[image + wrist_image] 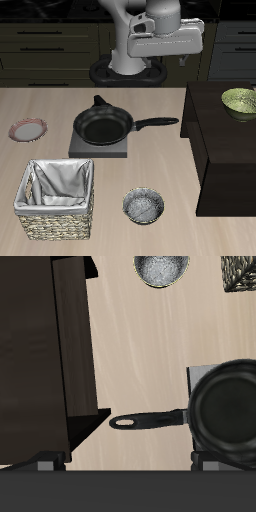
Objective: Place the green bowl in the basket
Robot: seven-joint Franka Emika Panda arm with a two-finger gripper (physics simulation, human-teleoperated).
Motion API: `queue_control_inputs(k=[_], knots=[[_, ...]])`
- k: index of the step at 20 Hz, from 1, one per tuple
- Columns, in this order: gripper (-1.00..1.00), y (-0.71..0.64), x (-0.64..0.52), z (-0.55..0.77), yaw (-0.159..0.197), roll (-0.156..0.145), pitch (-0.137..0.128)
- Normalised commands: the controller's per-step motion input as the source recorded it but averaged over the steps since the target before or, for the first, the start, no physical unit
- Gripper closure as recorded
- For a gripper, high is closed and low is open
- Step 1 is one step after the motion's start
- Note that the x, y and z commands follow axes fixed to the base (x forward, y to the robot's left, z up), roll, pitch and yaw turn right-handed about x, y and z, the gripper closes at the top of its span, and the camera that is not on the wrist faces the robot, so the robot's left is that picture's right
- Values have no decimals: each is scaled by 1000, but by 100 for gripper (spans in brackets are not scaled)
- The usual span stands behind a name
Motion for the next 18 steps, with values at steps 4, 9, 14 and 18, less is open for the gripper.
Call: queue_control_inputs(k=[4, 9, 14, 18], knots=[[-100, 351, 157, 169, -3, 12, -17], [-100, 223, 166, 70, 1, 4, -11], [-100, 181, 189, 49, -7, -19, 0], [-100, 244, 219, -5, 0, -29, 15]])
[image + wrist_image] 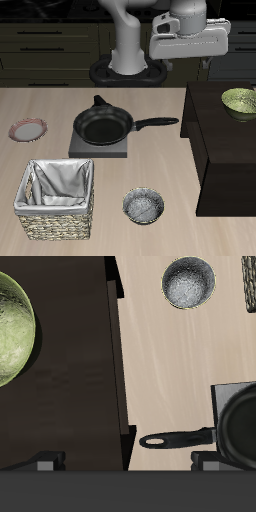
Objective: Place the green bowl in the basket
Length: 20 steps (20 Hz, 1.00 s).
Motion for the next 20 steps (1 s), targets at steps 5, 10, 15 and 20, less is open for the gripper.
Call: queue_control_inputs(k=[5, 10, 15, 20], knots=[[-100, 205, 97, 7, 4, -17, 6], [-100, 277, 60, 36, 4, -6, -7], [-100, 223, 117, 26, 21, -11, -17], [-100, 174, 235, 91, -8, -35, -12]])
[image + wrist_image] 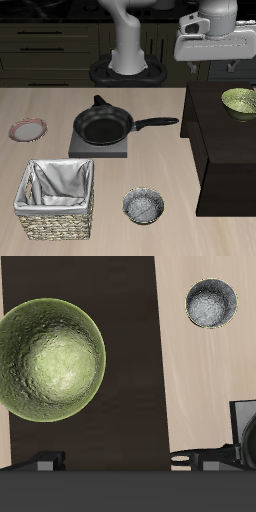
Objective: Place the green bowl in the basket
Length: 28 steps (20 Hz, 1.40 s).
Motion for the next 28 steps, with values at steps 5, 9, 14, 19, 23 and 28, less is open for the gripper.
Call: queue_control_inputs(k=[5, 9, 14, 19, 23, 28], knots=[[-100, 23, 277, 32, -12, -57, 10], [-100, 94, 290, -51, 6, -59, 5], [-100, 158, 150, -23, 6, -31, 2], [-100, 40, 131, -205, 27, -22, 11], [-100, -105, 193, -229, 7, -34, 18], [-100, -28, 113, -365, 32, -16, 38]])
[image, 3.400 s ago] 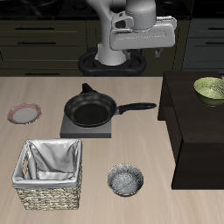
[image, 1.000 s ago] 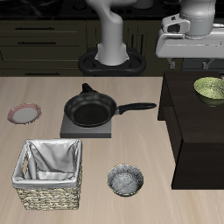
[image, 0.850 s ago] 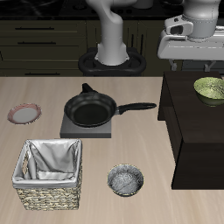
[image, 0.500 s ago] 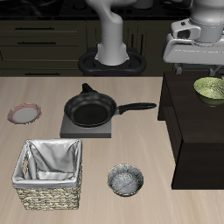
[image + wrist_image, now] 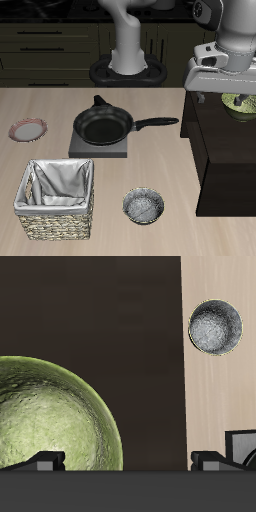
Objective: Place the green bowl in the basket
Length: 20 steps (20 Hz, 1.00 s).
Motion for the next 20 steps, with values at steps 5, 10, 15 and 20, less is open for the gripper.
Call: queue_control_inputs(k=[5, 10, 15, 20], knots=[[-100, -41, -56, -468, -4, 36, 95], [100, 71, -310, -265, 24, 114, 13], [100, 25, -114, 105, -13, 77, -23], [100, -71, 25, 45, -31, 31, 1]])
